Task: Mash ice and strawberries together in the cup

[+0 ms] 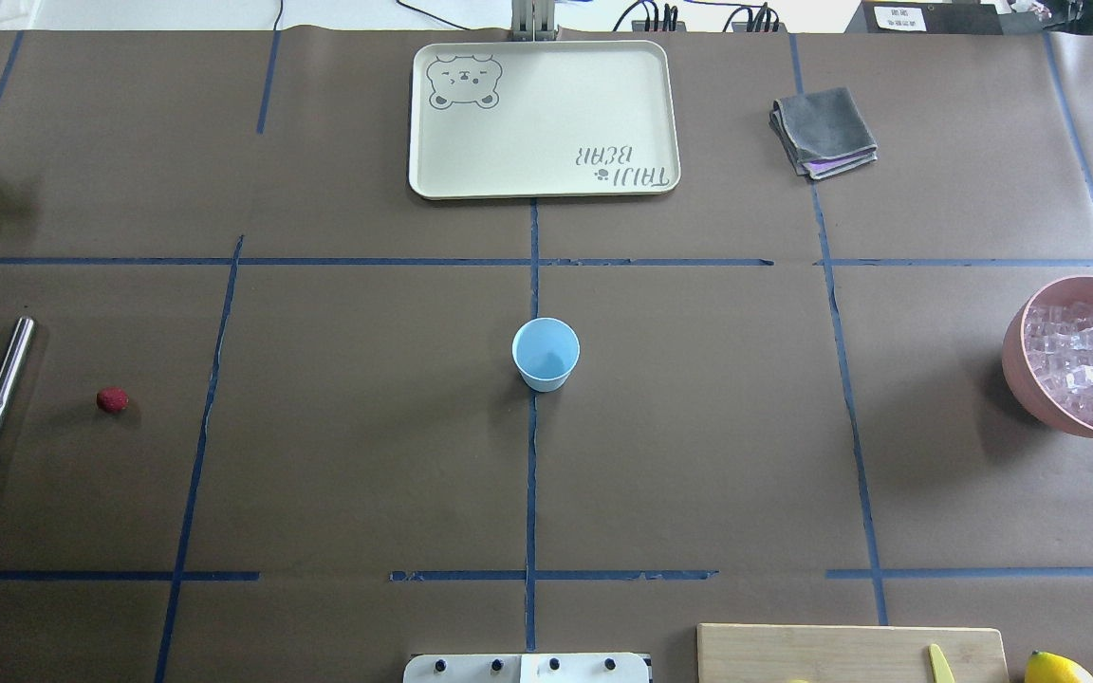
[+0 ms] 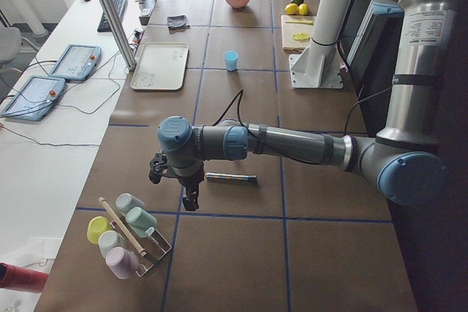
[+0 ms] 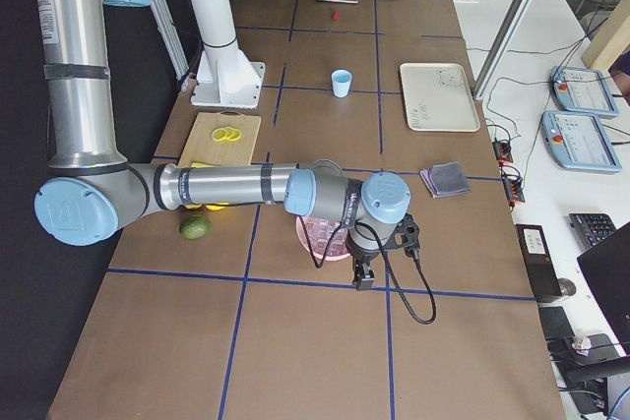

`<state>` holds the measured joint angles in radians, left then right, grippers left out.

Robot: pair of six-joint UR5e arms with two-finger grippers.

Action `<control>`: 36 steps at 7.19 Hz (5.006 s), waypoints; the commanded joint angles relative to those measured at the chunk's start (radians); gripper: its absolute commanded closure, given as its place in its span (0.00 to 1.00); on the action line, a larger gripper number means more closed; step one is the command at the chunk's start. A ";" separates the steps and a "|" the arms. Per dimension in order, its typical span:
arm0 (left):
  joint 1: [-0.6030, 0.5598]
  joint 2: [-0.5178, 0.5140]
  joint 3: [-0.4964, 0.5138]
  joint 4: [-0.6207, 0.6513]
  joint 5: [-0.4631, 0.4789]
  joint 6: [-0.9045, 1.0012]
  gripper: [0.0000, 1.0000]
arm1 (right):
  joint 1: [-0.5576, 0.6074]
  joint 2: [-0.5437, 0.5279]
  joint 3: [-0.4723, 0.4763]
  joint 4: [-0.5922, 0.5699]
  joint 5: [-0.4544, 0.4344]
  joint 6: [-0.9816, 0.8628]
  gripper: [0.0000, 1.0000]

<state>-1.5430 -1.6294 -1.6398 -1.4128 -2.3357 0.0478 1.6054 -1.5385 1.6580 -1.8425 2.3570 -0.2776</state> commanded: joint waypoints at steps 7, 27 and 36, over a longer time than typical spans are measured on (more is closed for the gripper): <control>0.032 0.013 0.023 -0.017 -0.030 0.003 0.00 | -0.027 -0.101 0.032 0.129 0.005 0.062 0.00; 0.043 0.013 0.034 -0.017 -0.034 0.001 0.00 | -0.506 -0.224 0.105 0.709 -0.070 1.282 0.72; 0.043 0.011 0.021 -0.018 -0.034 0.003 0.00 | -0.699 0.117 0.342 0.695 -0.051 1.681 1.00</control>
<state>-1.5002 -1.6172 -1.6144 -1.4306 -2.3700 0.0506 1.0251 -1.5493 2.0011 -1.1458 2.3346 1.2151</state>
